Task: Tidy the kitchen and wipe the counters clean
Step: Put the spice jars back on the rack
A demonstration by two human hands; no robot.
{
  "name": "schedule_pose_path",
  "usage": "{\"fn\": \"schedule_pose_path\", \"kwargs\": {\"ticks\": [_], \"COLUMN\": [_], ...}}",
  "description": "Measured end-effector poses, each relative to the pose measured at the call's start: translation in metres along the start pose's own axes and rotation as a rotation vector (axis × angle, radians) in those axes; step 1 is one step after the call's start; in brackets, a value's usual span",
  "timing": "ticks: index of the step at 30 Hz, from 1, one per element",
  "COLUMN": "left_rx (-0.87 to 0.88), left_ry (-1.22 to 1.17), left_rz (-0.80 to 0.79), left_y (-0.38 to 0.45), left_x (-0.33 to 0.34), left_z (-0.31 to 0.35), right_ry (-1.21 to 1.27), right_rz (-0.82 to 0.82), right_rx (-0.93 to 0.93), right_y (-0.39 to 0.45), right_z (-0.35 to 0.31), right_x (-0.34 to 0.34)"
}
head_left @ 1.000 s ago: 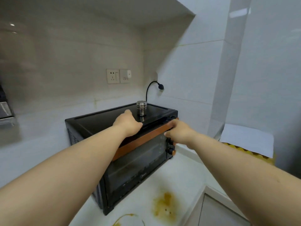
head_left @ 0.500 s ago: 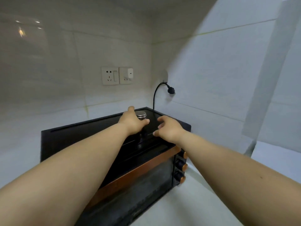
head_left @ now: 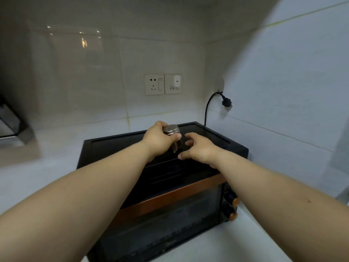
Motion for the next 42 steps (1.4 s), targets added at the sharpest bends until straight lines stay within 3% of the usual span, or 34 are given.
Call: {"fn": "schedule_pose_path", "kwargs": {"ticks": [7,13,22,28,35,42], "left_rx": [-0.062,-0.172,-0.396,-0.521,-0.63,-0.769], "left_ry": [-0.123,-0.176,-0.127,-0.093,-0.111,-0.117], "left_rz": [0.064,0.14,0.348,0.446,0.558,0.651], "left_y": [-0.054,-0.149,-0.375,-0.498,-0.584,-0.615], "left_x": [-0.074,-0.175,-0.373,-0.481,-0.563,-0.637], "left_z": [-0.023,-0.079,-0.227,-0.294,-0.367,-0.452], "right_ry": [0.158,0.21,0.162,0.149,0.07,0.012], "right_rz": [-0.18,-0.38,-0.693,-0.857,-0.998,-1.126], "right_rx": [-0.167,-0.246,-0.396,-0.463,-0.548,-0.636], "right_y": [-0.019,-0.071,-0.222,-0.305,-0.351,-0.348], "right_z": [-0.054,-0.131,-0.28,-0.362,-0.428,-0.484], "right_x": [0.055,0.151,0.403,0.531,0.653,0.789]}}
Point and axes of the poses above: each hand's wrist, its own y-axis towards the middle knuckle, its own x-axis out of the palm, z = x × y, the point moved 1 cm from there along y, towards the middle knuckle, and after that the axes turned 3 degrees about y, right-handed, at the moved point
